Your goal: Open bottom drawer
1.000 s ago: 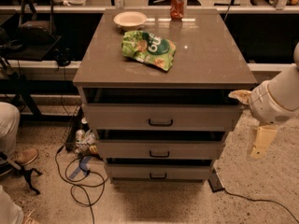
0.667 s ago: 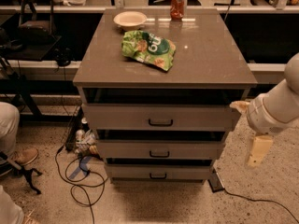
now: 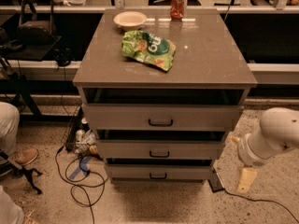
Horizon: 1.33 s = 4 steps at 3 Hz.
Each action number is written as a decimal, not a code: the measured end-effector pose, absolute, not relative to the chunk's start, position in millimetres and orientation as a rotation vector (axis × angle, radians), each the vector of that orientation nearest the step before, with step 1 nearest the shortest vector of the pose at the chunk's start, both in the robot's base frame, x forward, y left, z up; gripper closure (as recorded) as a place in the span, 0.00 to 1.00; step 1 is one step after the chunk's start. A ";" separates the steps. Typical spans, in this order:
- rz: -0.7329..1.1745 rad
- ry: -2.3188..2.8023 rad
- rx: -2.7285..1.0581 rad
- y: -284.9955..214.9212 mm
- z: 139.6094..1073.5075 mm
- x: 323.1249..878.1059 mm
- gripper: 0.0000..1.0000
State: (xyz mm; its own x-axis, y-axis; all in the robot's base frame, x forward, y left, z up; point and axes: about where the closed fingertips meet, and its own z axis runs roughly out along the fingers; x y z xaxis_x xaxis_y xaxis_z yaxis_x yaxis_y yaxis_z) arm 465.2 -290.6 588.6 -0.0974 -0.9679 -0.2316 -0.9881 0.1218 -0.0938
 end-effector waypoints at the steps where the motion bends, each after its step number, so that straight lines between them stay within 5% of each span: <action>1: 0.244 2.214 -1.917 -283.9 512.5 459.7 0.00; 4: 0.278 2.193 -1.969 -275.1 452.4 450.1 0.00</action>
Offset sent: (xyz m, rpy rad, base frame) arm -0.0039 0.0051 -0.0580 0.0289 0.0610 -0.0161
